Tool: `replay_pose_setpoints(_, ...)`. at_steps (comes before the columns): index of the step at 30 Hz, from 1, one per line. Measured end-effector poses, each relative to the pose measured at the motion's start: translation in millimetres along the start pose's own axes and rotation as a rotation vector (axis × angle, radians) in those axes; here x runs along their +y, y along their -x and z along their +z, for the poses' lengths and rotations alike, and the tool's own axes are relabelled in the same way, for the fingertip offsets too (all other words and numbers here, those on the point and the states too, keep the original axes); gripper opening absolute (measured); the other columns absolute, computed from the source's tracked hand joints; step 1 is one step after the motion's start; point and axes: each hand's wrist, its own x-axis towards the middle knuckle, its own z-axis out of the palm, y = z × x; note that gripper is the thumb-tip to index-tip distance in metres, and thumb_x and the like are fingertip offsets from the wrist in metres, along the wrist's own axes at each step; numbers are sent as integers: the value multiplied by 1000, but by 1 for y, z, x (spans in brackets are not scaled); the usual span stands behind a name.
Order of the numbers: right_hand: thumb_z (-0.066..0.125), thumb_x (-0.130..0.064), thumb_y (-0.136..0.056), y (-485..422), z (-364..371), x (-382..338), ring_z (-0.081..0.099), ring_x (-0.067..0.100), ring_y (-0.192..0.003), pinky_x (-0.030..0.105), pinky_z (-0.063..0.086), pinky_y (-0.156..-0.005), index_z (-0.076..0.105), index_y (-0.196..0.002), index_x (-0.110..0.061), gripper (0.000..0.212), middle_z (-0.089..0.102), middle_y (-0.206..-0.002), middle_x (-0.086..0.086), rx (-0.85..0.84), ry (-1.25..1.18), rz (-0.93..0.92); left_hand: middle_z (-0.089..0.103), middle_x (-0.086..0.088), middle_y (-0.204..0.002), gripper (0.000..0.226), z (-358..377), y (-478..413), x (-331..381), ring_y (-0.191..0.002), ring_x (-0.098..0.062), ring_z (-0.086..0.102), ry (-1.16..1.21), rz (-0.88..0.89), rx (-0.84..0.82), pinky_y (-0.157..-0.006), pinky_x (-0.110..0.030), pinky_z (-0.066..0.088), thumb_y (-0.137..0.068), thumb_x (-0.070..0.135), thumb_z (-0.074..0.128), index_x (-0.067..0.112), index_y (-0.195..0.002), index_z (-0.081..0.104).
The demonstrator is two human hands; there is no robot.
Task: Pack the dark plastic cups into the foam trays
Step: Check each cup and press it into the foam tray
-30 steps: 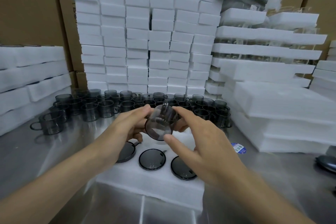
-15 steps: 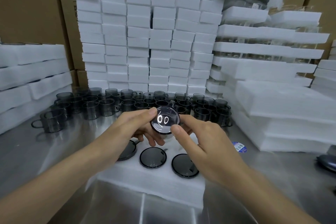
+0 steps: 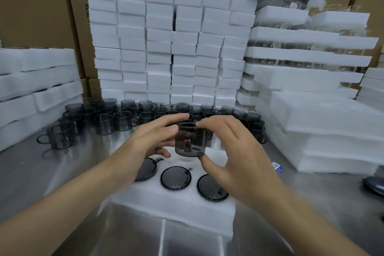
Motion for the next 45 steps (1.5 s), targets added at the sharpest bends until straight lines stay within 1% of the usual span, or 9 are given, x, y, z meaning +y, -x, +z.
replay_pose_setpoints(4,75,-1,-79,1,3,1,58,20,-124,44,53,-95,61,-135,-26,63,57,-136,-8,18,75,-81,78,9,-123,53,2,2,3,-117,-12,71,-95,20,-33,-92,-36,51,-82,57,71,46,-134,70)
replay_pose_setpoints(7,76,2,-78,0,3,3,60,22,-122,45,53,-93,64,-134,-25,64,59,-135,-6,22,90,-76,80,1,-120,40,7,3,6,-105,-9,75,-98,62,-48,-86,-17,54,-89,41,78,32,-128,76)
replay_pose_setpoints(9,76,-1,-80,0,3,4,59,21,-123,45,53,-95,64,-136,-25,63,58,-136,-6,10,93,-68,81,-2,-115,37,7,3,6,-108,-16,76,-107,84,-46,-93,-21,56,-93,31,76,22,-129,76)
replay_pose_setpoints(11,76,-3,-81,0,3,5,59,20,-124,44,53,-96,62,-138,-26,63,58,-137,-6,-5,89,-63,82,-5,-110,39,8,3,5,-112,-25,76,-122,98,-44,-101,-31,57,-92,28,75,19,-130,74)
replay_pose_setpoints(13,75,-5,-83,1,3,7,59,21,-124,44,52,-96,61,-140,-26,62,58,-137,-7,-17,90,-58,81,-6,-111,40,8,2,4,-112,-27,76,-136,109,-31,-104,-33,57,-90,27,77,18,-129,75)
replay_pose_setpoints(22,74,-14,-89,2,5,8,57,20,-123,44,52,-95,55,-145,-32,62,56,-137,-10,-88,111,-30,80,-2,-117,45,8,2,1,-110,-18,76,-151,121,-31,-95,-22,56,-82,44,82,25,-123,78)
replay_pose_setpoints(29,74,-20,-93,1,3,8,59,15,-117,40,52,-93,53,-145,-36,58,57,-133,-16,-171,102,7,79,-1,-119,39,10,1,0,-112,-19,75,-220,82,-30,-105,-37,56,-90,36,76,22,-126,76)
replay_pose_setpoints(36,71,-20,-92,1,1,5,58,11,-109,40,53,-90,50,-144,-38,59,59,-121,-18,-238,83,38,80,-4,-114,34,12,1,-2,-109,-22,76,-242,67,-26,-103,-40,57,-93,40,72,19,-119,77)
replay_pose_setpoints(45,67,-17,-93,-1,-4,1,55,4,-107,35,52,-92,45,-145,-44,62,59,-113,-22,-334,65,101,80,2,-115,33,13,1,-5,-110,-15,75,-267,54,-29,-100,-29,58,-99,46,70,22,-120,77)
